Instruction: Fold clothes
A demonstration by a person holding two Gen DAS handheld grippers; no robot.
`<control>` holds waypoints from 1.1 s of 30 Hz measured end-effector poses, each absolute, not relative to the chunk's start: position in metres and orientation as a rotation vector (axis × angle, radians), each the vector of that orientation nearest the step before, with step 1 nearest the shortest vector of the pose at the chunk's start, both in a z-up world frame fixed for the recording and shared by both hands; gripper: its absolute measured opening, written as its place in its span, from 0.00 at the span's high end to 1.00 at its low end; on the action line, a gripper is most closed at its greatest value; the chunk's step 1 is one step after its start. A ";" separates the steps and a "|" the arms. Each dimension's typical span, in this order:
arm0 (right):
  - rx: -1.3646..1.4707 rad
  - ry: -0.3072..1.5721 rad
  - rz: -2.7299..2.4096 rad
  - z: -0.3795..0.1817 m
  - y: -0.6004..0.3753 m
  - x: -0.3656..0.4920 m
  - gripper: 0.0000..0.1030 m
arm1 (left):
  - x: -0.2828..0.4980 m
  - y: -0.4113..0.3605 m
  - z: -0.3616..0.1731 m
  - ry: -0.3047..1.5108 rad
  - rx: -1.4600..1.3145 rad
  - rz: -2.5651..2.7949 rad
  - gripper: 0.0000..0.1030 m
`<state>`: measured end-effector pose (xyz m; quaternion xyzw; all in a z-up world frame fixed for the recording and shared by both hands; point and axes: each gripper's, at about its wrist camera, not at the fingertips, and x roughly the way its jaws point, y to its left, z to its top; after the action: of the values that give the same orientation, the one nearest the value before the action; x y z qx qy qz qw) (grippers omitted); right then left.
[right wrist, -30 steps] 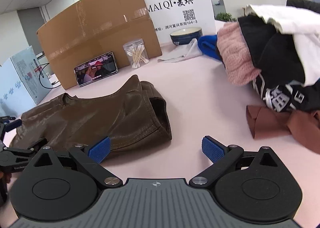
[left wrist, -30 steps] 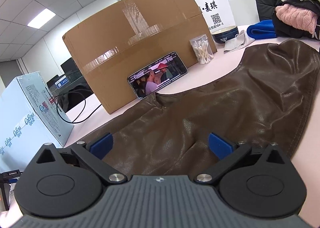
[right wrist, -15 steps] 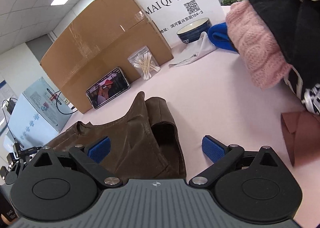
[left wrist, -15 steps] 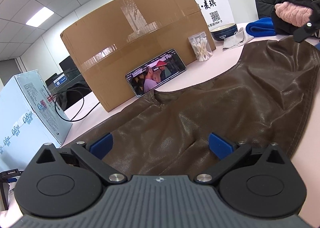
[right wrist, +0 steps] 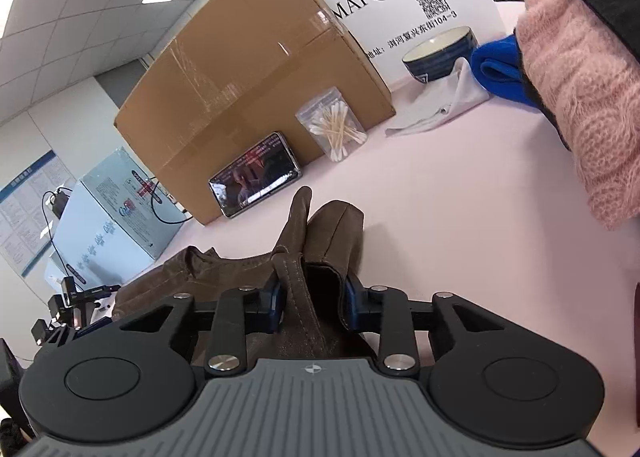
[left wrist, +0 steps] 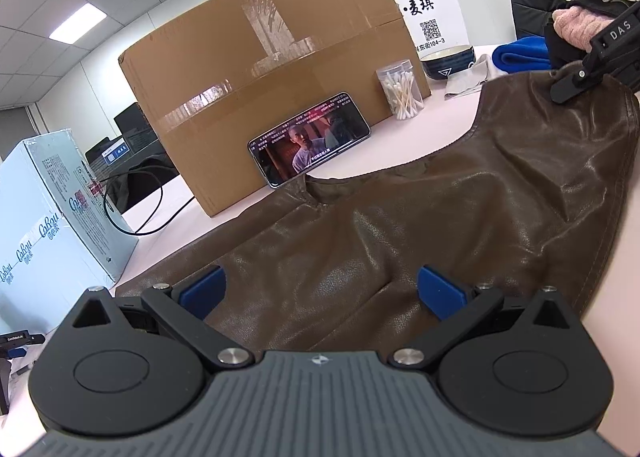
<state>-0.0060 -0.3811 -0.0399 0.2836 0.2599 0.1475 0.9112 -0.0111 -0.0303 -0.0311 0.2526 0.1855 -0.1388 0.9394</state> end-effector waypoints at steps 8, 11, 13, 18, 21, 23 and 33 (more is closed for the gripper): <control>0.599 0.465 0.320 -0.002 -0.361 -0.007 0.82 | -0.032 0.006 0.000 0.236 0.455 -0.166 0.00; 0.612 0.439 0.336 0.012 -0.349 -0.008 0.82 | -0.036 0.030 -0.001 0.238 0.526 -0.067 0.00; 0.625 0.418 0.350 0.022 -0.339 -0.007 0.82 | -0.036 0.047 -0.005 0.252 0.565 -0.025 0.00; 0.620 0.348 0.415 0.054 -0.302 -0.001 0.82 | -0.021 0.069 -0.032 0.366 0.639 -0.087 0.00; 0.599 0.322 0.488 0.076 -0.260 0.008 0.82 | -0.021 0.068 -0.035 0.351 0.640 -0.086 0.00; 0.567 0.321 0.538 0.087 -0.229 0.014 0.83 | -0.022 0.068 -0.036 0.346 0.644 -0.084 0.00; 0.268 0.482 0.729 0.060 -0.045 0.040 0.83 | -0.025 0.070 -0.037 0.339 0.636 -0.085 0.00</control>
<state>0.0400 -0.0450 0.0604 0.1295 0.2329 0.3520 0.8973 -0.0252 0.0702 -0.0372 0.3110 0.1659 -0.0416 0.9349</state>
